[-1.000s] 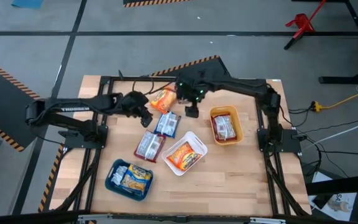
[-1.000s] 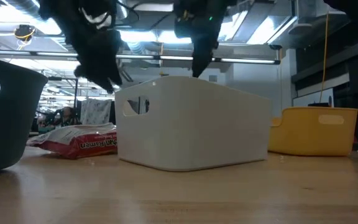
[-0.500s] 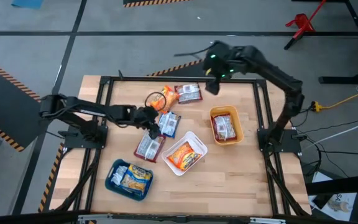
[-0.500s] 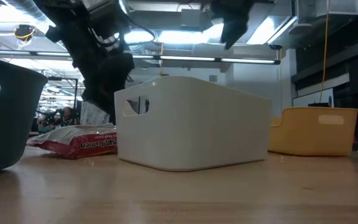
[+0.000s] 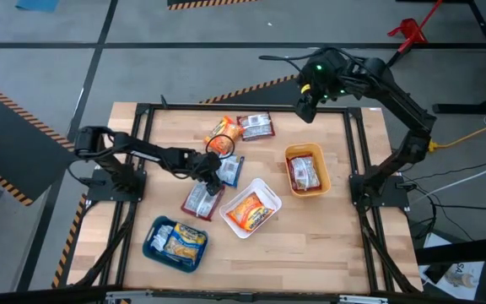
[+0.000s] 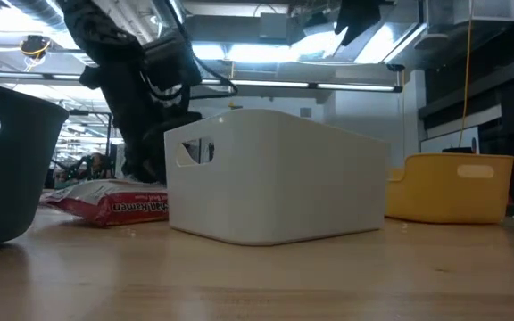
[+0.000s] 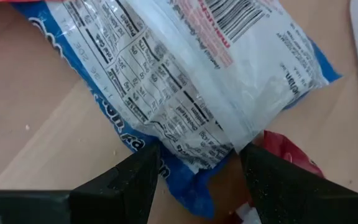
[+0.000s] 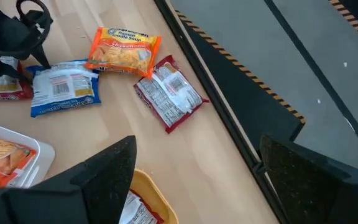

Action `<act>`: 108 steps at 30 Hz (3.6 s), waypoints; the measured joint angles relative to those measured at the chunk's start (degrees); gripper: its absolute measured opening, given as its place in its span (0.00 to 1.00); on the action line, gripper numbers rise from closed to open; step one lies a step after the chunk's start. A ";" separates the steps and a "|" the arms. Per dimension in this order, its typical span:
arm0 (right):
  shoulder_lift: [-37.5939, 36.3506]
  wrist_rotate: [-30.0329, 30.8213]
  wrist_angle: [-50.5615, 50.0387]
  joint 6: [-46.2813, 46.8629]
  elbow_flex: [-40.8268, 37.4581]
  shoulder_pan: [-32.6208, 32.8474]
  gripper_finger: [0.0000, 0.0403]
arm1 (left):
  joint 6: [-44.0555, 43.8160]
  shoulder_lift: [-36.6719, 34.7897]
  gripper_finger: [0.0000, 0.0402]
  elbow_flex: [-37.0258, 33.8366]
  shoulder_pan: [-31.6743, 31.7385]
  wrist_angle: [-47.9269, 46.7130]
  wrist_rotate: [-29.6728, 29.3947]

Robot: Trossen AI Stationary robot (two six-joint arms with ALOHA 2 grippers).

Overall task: Sort Maruchan noodles
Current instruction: Put the blue noodle pack into the green bin

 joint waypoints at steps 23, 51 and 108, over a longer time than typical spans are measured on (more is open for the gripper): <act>0.09 -2.56 -0.94 -0.02 -2.16 -0.02 0.81 | 2.68 6.36 0.03 0.15 0.53 10.61 -2.84; 0.09 -2.52 1.26 -5.08 -2.12 -0.04 0.81 | -18.68 -22.49 0.00 0.01 -11.89 -2.28 -9.74; 0.11 -7.13 2.73 -6.47 -2.12 -0.04 0.81 | -99.23 -13.75 0.00 24.70 -60.39 -36.92 -8.71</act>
